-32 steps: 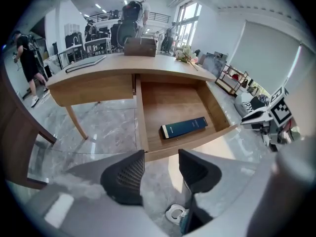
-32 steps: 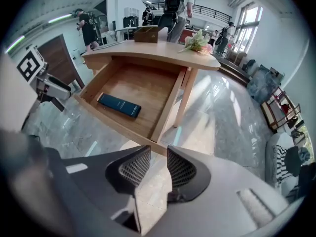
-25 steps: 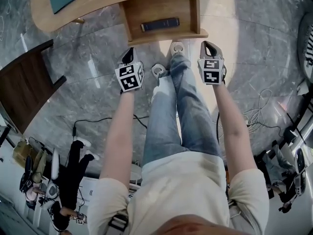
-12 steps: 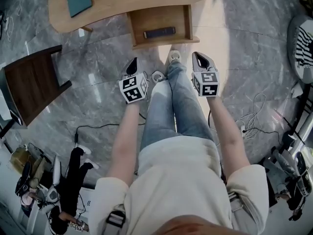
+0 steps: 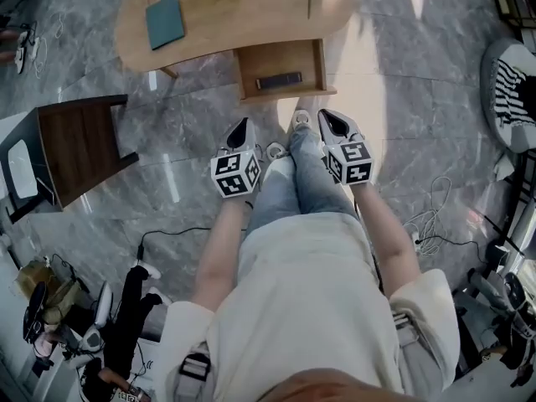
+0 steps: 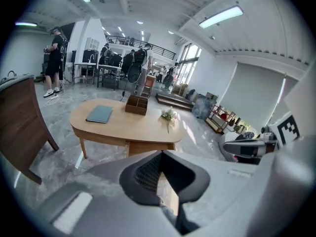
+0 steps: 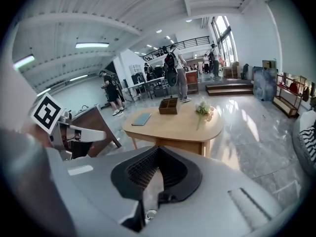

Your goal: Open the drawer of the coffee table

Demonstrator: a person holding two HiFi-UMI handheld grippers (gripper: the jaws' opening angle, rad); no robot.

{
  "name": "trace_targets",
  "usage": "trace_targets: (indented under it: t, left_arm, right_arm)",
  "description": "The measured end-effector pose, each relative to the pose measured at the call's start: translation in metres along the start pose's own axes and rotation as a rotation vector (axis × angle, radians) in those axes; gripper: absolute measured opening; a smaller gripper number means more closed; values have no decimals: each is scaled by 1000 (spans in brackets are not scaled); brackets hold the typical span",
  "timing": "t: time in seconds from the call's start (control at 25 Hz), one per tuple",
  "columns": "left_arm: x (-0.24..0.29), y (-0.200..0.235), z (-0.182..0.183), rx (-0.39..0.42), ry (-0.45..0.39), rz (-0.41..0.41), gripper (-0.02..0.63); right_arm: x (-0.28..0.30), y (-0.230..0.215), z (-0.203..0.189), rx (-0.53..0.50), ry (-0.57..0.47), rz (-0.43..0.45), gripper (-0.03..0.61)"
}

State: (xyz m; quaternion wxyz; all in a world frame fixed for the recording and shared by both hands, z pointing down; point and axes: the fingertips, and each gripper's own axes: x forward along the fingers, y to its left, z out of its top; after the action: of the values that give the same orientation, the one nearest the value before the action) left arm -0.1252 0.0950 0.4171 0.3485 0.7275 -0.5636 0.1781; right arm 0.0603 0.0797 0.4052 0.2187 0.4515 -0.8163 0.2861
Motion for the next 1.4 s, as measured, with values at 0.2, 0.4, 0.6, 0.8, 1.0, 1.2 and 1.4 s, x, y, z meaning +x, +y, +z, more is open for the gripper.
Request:
trace_targets:
  t: [0.2,0.4,0.6,0.8,1.0,1.2,1.4]
  left_arm:
    - [-31,-27,31,4,-39,-55,-2]
    - [-57,-56,50,44,-71,-107,-2]
    - [-82,-68,59,45,-94,-124,-2]
    - [-100,-71,77,61,-145,-131,-2]
    - [-115,-78,84,103,-183,-134,-2]
    - [-126,-80,86,126,-194,-143,-2]
    - [-136,-80,81,125,-207,-145,-2]
  right_arm:
    - [-24,33,39,-21,-67,44,-2]
    - [-49,52,69,-43,-139,60,-2]
    - [-73,66,80,-47,-165,66,-2]
    - [-89,82,97,-64,-213,92,-2]
    - [-108,100,108,-78,-259,135,-2]
    - [-119,111,106,-79,-286,148,-2]
    - [-123,120,100,-73,-296,161,-2]
